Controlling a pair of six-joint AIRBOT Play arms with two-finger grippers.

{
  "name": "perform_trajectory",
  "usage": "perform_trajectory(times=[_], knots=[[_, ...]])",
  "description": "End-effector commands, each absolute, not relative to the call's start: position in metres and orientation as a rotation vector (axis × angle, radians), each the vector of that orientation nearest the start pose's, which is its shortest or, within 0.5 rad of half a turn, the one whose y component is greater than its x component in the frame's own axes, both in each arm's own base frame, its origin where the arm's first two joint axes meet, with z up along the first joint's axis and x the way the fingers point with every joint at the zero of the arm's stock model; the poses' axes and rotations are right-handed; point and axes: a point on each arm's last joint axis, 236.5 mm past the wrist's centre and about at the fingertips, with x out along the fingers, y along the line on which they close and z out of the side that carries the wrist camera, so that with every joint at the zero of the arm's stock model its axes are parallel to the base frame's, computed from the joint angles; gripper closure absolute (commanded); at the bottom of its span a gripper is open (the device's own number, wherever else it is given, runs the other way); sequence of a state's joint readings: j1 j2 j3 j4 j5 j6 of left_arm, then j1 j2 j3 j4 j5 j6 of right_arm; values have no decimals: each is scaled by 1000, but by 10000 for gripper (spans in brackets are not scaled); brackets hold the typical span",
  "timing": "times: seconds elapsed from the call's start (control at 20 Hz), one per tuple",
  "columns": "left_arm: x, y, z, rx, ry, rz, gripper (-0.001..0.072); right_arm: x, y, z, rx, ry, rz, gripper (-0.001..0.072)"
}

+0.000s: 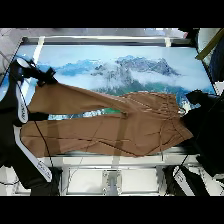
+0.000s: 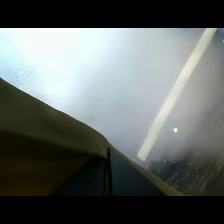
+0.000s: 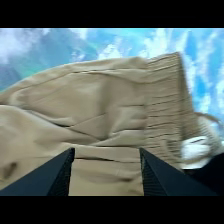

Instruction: Fold the clothes and pants, and hang the long-sleeved shirts on hangers.

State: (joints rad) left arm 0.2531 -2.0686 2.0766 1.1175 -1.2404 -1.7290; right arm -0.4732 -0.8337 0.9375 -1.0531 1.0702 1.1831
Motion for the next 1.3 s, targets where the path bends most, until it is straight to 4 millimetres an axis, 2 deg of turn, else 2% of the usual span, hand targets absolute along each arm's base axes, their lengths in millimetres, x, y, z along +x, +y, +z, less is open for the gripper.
perform_trajectory(times=[0.0,0.1,0.15,0.2,0.25,0.35,0.45,0.5,0.6,0.7,0.8,0.85,0.9,0.95,1.0,1.05,1.1,1.15,1.2,1.25], knots=[[601,45,85,-459,874,-134,697,340,-70,123,239,792,-11,257],[587,26,150,-247,761,-221,698,340,-70,122,242,795,-9,257],[577,26,166,-167,749,-195,699,340,-69,122,244,796,-8,258],[561,36,164,-61,783,-130,699,340,-69,122,247,796,-9,258],[541,54,147,11,870,-36,699,340,-69,122,247,796,-8,257],[487,90,88,74,1095,134,698,339,-68,121,248,802,-5,257],[438,108,25,31,1242,234,698,338,-68,121,248,803,-4,258],[420,114,2,-15,1271,280,698,338,-68,121,248,805,-4,257],[390,126,-27,-129,1281,373,697,338,-68,121,247,806,-4,258],[366,138,-41,-194,1295,435,697,338,-68,121,247,805,-4,257],[348,151,-46,-244,1320,484,695,338,-68,121,247,805,-4,257],[344,156,-45,-291,1314,519,679,338,-68,121,247,805,-4,257],[347,157,-40,-317,1289,523,518,338,-68,121,247,805,-4,257],[356,158,-29,-318,1237,517,256,338,-68,121,247,805,-4,258],[374,158,-8,-310,1148,500,53,338,-68,121,248,805,-3,257],[394,155,17,-282,1050,461,2,338,-68,121,249,804,-3,258],[418,144,46,-223,950,381,1,338,-67,121,249,803,-3,257],[434,129,65,-146,903,300,1,339,-68,122,249,800,-4,257],[439,114,69,-75,921,239,1,340,-69,122,248,795,-7,258],[433,97,61,-2,1004,170,1,340,-69,123,247,791,-9,258]])
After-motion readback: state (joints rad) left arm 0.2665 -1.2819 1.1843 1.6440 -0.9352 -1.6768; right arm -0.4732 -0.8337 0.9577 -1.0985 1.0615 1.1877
